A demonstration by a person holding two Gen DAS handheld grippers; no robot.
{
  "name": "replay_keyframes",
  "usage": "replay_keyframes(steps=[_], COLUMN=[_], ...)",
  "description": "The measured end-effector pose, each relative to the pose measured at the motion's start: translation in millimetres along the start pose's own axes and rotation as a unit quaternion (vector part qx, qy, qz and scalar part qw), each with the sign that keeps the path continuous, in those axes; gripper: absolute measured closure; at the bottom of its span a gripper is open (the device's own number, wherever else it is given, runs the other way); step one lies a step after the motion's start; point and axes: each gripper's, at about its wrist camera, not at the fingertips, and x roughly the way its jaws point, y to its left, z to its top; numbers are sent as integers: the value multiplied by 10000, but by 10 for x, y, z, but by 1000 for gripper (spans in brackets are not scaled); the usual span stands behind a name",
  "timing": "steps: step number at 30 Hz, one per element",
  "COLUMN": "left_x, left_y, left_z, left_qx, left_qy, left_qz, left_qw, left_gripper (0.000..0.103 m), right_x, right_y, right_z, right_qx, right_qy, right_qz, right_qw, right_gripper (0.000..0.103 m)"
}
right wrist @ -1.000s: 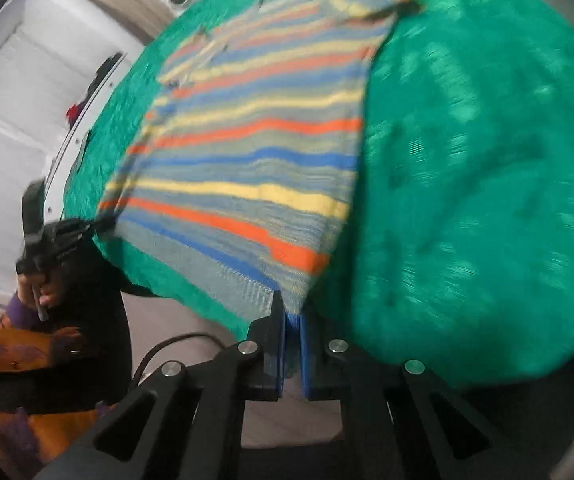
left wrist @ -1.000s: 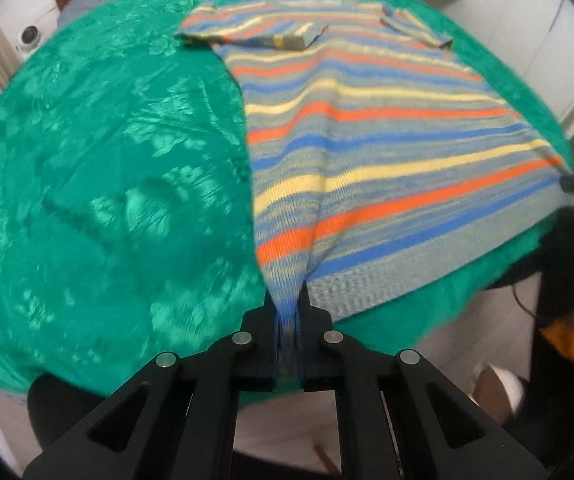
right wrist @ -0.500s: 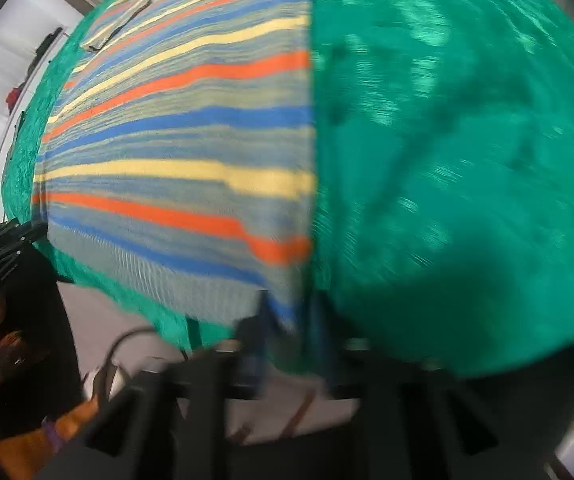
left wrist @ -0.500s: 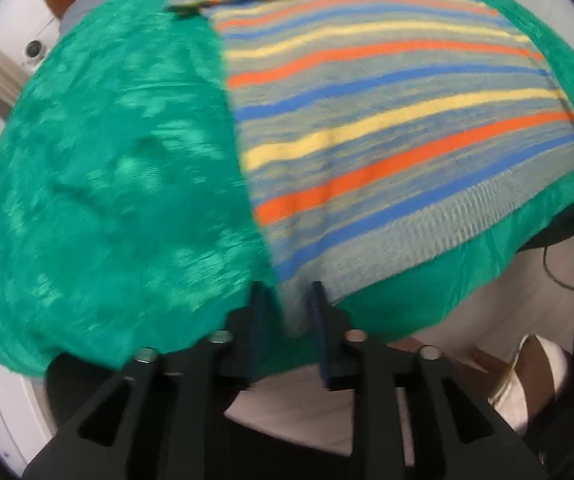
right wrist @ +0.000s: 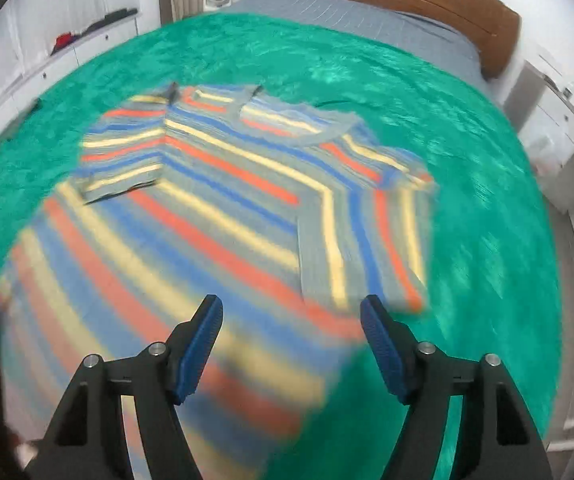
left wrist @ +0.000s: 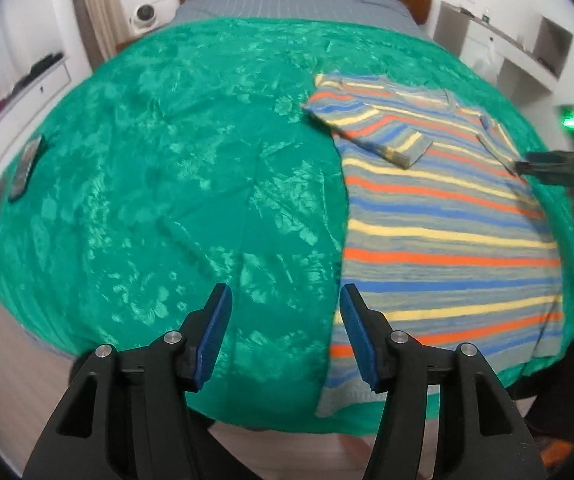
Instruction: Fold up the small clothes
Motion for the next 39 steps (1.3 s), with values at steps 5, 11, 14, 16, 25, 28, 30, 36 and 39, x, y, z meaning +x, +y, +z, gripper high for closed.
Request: replay_keyframes(steps=[5,11,14,16,25,28,30,36,39], left_x=[69,226,289,275,142,160,140,167,484], left_y=[61,111,-84,-250,-505,-501,-538,-851,-1322], left_z=[-148,-198,-117,-53,119,198,311,963,1150], left_qx=[74,-140,-81,80,574,744,963,1729,2739], left_qy=[251,479,531,488,324,316,172,-609,-681], left_qz=[407,221,9,-34,172,325,486,368,-31], left_qw=[9988,9985,9986,9988,9977,9962,9940,9824,9594], left_gripper=[41,41,43,43,43,43,42,29,30], right_x=[596,-203,-395,-407,-320,-342,-375,-878,-1091], right_y=[-433,-1669,-2183,-2364,-2507,-2502,-2527,-2306,-1952], right_z=[-47,-643,-1096,-1355,-1916,-1892,-1928,-2195,-2245], right_qx=[1059,2994,3601,3918,4543,4432,4464,4437,4159], right_qy=[92,-650,-465,-266,-20,-57,-101,-569,-860], right_qz=[-40,-549,-977,-1021,-1143,-1195,-1163,-1494,-1362], right_qw=[9943,9503,9266,9140,8835,8884,8872,8818,8950], right_gripper=[95,95,95,95,101,100,100,47,45])
